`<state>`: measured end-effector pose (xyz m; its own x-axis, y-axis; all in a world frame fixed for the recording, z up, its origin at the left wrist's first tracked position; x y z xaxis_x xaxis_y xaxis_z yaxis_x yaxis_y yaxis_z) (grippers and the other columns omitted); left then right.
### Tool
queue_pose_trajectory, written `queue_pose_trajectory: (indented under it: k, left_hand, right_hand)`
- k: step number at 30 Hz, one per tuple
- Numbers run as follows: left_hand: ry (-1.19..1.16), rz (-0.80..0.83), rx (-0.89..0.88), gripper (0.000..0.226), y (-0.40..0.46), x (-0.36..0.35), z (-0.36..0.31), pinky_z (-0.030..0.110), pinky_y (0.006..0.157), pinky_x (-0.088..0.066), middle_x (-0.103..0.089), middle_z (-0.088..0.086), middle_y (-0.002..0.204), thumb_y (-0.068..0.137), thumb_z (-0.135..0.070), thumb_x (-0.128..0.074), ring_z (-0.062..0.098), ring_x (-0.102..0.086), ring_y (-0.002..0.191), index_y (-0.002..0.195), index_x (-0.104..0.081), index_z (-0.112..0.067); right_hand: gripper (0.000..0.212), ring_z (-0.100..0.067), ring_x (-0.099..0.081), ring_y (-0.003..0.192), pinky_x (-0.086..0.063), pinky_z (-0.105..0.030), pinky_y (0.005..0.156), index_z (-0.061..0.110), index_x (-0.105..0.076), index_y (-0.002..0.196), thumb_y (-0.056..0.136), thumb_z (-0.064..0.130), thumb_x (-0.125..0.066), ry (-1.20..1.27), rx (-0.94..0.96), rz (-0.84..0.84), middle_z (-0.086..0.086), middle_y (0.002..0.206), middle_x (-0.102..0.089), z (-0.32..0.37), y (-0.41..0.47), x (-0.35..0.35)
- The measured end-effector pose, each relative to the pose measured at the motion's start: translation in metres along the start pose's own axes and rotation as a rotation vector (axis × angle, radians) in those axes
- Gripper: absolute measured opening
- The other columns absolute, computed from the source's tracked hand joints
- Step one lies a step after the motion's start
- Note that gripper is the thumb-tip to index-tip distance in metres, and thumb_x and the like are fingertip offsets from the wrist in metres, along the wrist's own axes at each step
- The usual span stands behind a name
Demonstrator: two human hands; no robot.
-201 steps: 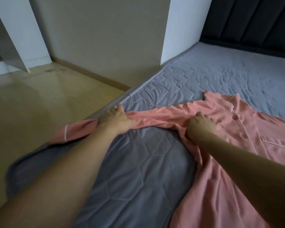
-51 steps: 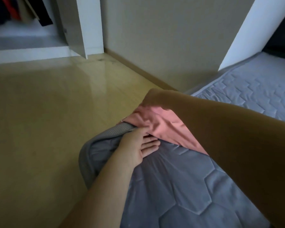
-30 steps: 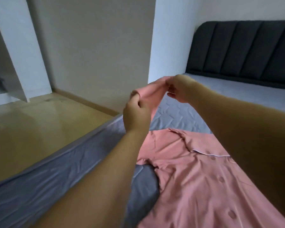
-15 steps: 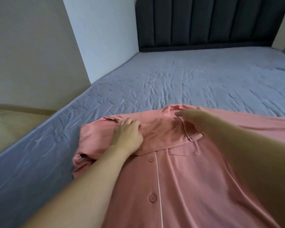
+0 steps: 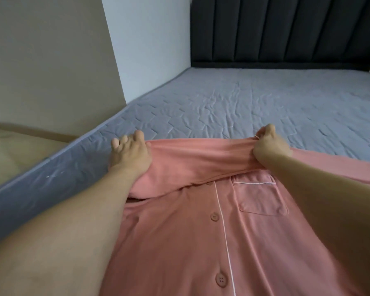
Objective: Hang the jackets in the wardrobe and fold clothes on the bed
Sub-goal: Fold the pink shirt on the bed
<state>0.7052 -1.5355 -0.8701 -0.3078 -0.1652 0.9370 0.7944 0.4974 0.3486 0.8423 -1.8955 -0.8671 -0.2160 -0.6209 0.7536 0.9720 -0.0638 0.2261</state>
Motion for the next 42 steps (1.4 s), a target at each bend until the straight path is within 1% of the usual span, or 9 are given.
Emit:
queue_pose_trajectory:
  k: [6,10,14,17,24,29,32,36,42]
  left_hand:
    - [0.026,0.143,0.061,0.057,-0.029,-0.053,0.0,0.056,0.113,-0.006,-0.034,0.011,0.143,0.096,-0.053,-0.015,0.03,-0.026,0.134,0.138,-0.035,-0.02]
    - [-0.075,0.093,-0.125,0.077,-0.062,-0.037,-0.015,0.053,0.112,0.018,-0.004,0.006,0.161,0.088,-0.069,-0.004,0.026,-0.001,0.148,0.154,0.0,-0.029]
    - [-0.174,0.216,-0.417,0.074,-0.126,-0.023,-0.024,0.055,0.116,0.003,-0.005,-0.003,0.159,0.082,-0.075,-0.01,0.027,-0.01,0.146,0.148,-0.003,-0.043]
    - [-0.074,0.149,-0.538,0.06,-0.142,-0.005,-0.017,0.05,0.117,-0.012,-0.02,-0.004,0.156,0.088,-0.039,-0.037,0.023,-0.019,0.143,0.147,-0.026,-0.033]
    - [0.132,0.387,-0.469,0.071,-0.155,-0.022,-0.01,0.042,0.121,-0.006,-0.004,-0.002,0.163,0.092,-0.004,-0.03,0.028,-0.001,0.149,0.155,-0.004,-0.023]
    - [-0.045,0.801,-0.237,0.094,-0.139,-0.038,-0.013,0.05,0.117,0.011,0.017,-0.008,0.16,0.069,-0.038,-0.038,0.021,0.017,0.148,0.154,0.003,-0.034]
    - [-0.303,0.614,-0.224,0.077,-0.084,-0.025,-0.053,0.048,0.12,0.002,0.006,-0.004,0.163,0.082,-0.045,-0.035,0.02,0.007,0.149,0.154,-0.012,-0.032]
    - [-0.178,0.113,-0.244,0.047,-0.035,-0.021,-0.043,0.044,0.118,-0.014,-0.031,0.005,0.154,0.097,-0.032,-0.035,0.025,-0.025,0.142,0.143,-0.04,-0.022]
    - [-0.195,-0.049,-0.226,0.027,-0.022,-0.032,-0.025,0.042,0.099,-0.032,-0.054,0.013,0.118,0.095,-0.03,-0.047,0.034,-0.044,0.111,0.108,-0.059,-0.01]
  right_hand:
    - [0.033,-0.036,-0.052,0.113,-0.038,-0.043,0.097,0.021,-0.043,0.115,0.085,0.007,-0.039,-0.111,-0.069,0.125,-0.016,0.119,-0.054,-0.03,-0.009,-0.036]
    - [0.036,-0.037,-0.034,0.131,-0.03,-0.048,0.104,0.015,-0.037,0.13,0.096,0.028,-0.036,-0.291,-0.075,0.115,-0.02,0.139,-0.037,-0.028,-0.006,-0.039]
    - [0.06,-0.033,-0.014,0.141,-0.007,-0.058,0.111,0.024,-0.016,0.146,0.093,0.051,-0.025,-0.459,0.297,-0.093,-0.012,0.155,-0.012,0.037,-0.034,-0.036]
    - [0.067,-0.025,-0.006,0.147,0.004,-0.056,0.114,0.036,-0.01,0.151,0.09,0.065,-0.013,-0.442,0.516,0.229,0.0,0.161,-0.004,0.058,-0.079,-0.089]
    - [0.064,-0.03,0.001,0.148,0.004,-0.046,0.119,0.04,-0.002,0.152,0.093,0.059,-0.016,-0.507,0.239,0.37,-0.005,0.162,0.005,-0.002,-0.079,-0.095]
    - [0.066,-0.027,0.005,0.148,0.009,-0.042,0.117,0.036,0.0,0.153,0.092,0.057,-0.015,-0.487,0.258,0.309,-0.009,0.161,0.008,0.001,-0.089,-0.096]
    - [0.066,-0.025,0.006,0.148,0.01,-0.041,0.117,0.035,0.0,0.153,0.093,0.058,-0.015,-0.462,0.261,0.309,-0.009,0.161,0.009,-0.002,-0.088,-0.094]
    - [0.065,-0.024,0.007,0.149,0.01,-0.039,0.117,0.036,-0.001,0.153,0.093,0.057,-0.016,-0.441,0.28,0.262,-0.008,0.161,0.008,-0.004,-0.088,-0.094]
    - [0.065,-0.023,0.001,0.149,0.007,-0.039,0.118,0.037,-0.008,0.152,0.091,0.056,-0.018,-0.401,0.311,0.191,-0.008,0.162,-0.001,-0.002,-0.081,-0.096]
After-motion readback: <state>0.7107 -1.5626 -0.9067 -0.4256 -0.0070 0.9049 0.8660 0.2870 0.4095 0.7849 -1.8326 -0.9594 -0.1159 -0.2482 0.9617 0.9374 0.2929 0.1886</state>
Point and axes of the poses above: each hand's wrist, its own y-axis towards the middle knuckle, its own x-axis out of the back of the hand, z = x × y, the point moved 10 cm from there along y, towards the middle knuckle
